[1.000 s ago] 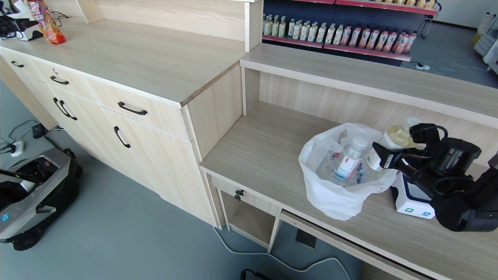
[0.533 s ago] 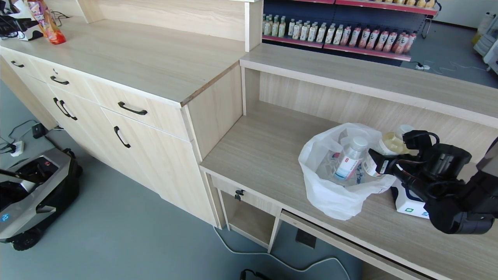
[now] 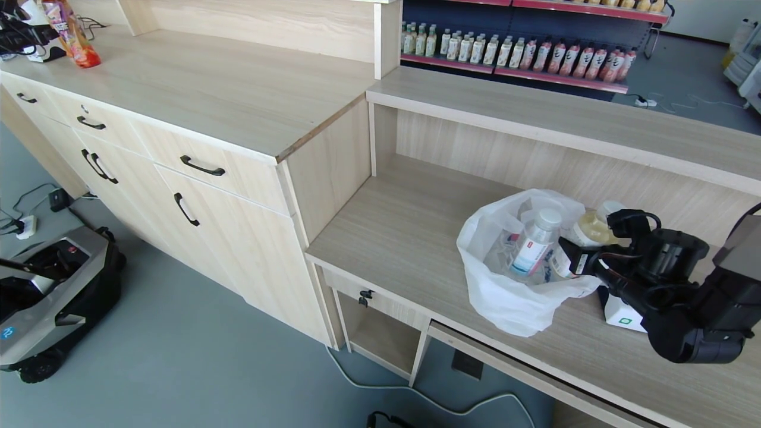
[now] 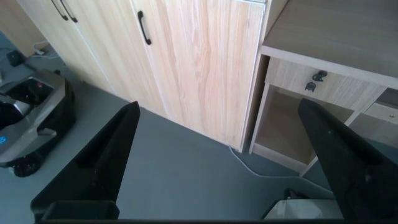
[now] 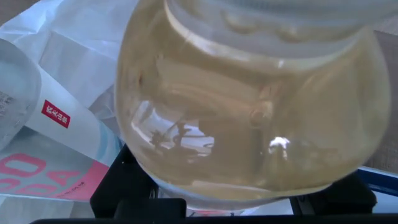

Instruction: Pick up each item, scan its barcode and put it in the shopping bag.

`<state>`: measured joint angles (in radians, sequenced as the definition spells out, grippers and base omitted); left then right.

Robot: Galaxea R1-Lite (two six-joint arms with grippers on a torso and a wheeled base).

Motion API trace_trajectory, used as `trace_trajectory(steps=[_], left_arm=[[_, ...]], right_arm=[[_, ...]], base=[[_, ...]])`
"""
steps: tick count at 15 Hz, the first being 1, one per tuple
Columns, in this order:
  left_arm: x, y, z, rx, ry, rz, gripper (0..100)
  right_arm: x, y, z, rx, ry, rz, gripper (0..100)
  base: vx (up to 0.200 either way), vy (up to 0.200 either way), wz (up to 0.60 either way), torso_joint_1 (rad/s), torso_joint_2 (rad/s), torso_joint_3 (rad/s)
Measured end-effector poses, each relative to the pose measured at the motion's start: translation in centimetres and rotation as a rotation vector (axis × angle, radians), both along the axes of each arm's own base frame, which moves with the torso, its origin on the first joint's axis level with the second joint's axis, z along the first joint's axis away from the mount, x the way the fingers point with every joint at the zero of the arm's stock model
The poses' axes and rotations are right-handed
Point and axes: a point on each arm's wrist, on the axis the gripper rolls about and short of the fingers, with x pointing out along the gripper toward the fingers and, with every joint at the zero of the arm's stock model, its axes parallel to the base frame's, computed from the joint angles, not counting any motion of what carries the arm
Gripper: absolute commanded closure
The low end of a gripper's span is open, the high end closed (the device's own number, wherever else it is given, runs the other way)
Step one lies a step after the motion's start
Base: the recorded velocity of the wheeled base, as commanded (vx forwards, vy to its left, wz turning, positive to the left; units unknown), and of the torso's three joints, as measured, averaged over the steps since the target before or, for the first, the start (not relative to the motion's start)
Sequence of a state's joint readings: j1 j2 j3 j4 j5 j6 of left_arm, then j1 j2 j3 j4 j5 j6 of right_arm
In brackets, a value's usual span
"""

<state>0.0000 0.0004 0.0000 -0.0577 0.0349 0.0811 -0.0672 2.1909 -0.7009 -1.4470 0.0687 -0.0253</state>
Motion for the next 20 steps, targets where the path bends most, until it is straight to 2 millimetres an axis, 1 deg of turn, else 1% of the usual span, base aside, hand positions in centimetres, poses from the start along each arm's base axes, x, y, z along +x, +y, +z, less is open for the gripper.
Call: trace_trajectory(steps=[5, 6, 11, 12, 14, 16, 17, 19, 20], left_arm=[[0.0, 0.0, 0.0, 0.0, 0.0, 0.0, 0], [0.0, 0.0, 0.0, 0.0, 0.0, 0.0, 0], [0.0, 0.0, 0.0, 0.0, 0.0, 0.0, 0], [0.0, 0.0, 0.0, 0.0, 0.0, 0.0, 0], [0.0, 0.0, 0.0, 0.0, 0.0, 0.0, 0], [0.0, 0.0, 0.0, 0.0, 0.0, 0.0, 0], [0.0, 0.0, 0.0, 0.0, 0.0, 0.0, 0], [0.0, 0.0, 0.0, 0.0, 0.0, 0.0, 0], [0.0, 0.0, 0.0, 0.0, 0.0, 0.0, 0]], right_arm=[[0.0, -0.1, -0.5, -0.002, 0.014, -0.003, 100], [0.0, -0.1, -0.6, -0.002, 0.019, -0.003, 0], [-0.3, -0.1, -0.3, 0.0, 0.019, -0.003, 0], [-0.4, 0.0, 0.0, 0.002, 0.021, -0.002, 0], [-1.1, 0.0, 1.8, 0.004, 0.021, -0.001, 0], [-2.8, 0.1, 4.2, -0.005, 0.009, -0.002, 0], [-4.2, 0.2, 5.6, -0.018, -0.002, -0.005, 0], [-7.7, 0.1, 7.9, -0.066, -0.008, -0.017, 0], [-9.6, -0.2, 8.9, -0.099, 0.0, -0.031, 0]], base=[[0.0, 0.0, 0.0, 0.0, 0.0, 0.0], [0.0, 0.0, 0.0, 0.0, 0.0, 0.0], [0.0, 0.0, 0.0, 0.0, 0.0, 0.0], [0.0, 0.0, 0.0, 0.0, 0.0, 0.0], [0.0, 0.0, 0.0, 0.0, 0.0, 0.0], [0.0, 0.0, 0.0, 0.0, 0.0, 0.0], [0.0, 0.0, 0.0, 0.0, 0.0, 0.0], [0.0, 0.0, 0.0, 0.0, 0.0, 0.0], [0.0, 0.0, -0.6, -0.002, 0.0, -0.002]])
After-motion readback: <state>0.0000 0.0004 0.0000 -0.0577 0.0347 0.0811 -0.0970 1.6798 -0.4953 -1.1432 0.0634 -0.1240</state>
